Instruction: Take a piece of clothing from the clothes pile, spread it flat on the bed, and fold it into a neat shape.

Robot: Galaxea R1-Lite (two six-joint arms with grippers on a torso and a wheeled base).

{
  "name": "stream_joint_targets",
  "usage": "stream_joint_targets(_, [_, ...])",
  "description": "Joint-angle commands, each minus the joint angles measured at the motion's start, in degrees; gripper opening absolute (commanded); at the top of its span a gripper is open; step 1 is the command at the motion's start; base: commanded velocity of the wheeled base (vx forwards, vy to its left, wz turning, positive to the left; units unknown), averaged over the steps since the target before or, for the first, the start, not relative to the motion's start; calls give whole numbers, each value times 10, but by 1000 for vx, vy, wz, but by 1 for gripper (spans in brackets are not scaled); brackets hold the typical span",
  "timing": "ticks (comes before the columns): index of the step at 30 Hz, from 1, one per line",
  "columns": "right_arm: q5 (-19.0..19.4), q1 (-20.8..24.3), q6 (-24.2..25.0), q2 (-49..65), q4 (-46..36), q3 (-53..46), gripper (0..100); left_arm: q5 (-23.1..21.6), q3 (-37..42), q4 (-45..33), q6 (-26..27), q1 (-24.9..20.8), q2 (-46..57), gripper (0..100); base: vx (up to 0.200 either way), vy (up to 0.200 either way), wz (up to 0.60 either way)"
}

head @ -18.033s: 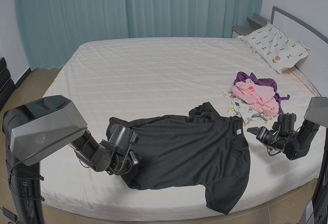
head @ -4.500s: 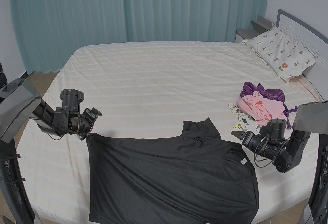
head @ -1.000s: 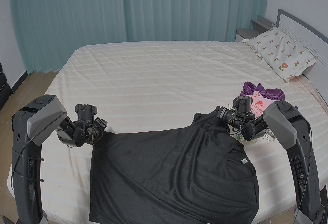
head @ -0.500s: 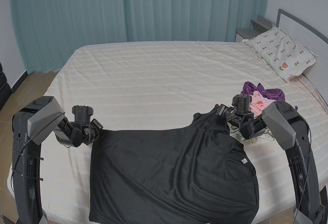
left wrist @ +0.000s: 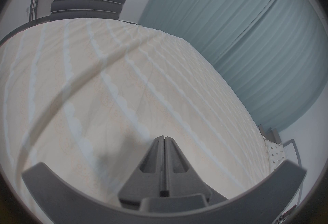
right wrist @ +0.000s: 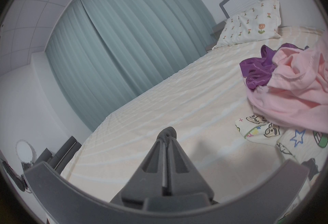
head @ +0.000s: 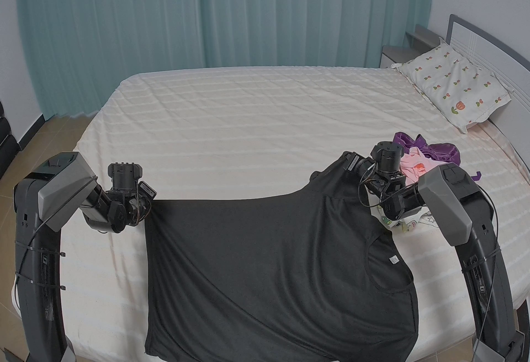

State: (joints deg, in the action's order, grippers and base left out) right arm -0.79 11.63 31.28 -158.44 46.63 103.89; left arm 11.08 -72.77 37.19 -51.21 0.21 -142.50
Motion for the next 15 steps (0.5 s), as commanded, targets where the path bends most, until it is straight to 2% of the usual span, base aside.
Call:
stream_joint_targets(1, [-1,6,-10,-11,2,8,0,2,1,2,1,1,0,0,0,0,0])
stream_joint_targets(6, [-2,9,-36,-35,7,23,0,3,0,2,1,1,0,0,0,0,0])
stream_joint_targets(15, [-16,24,-48,-36,36,25,0,0,4,-1,0,5,1,0,0,0,0])
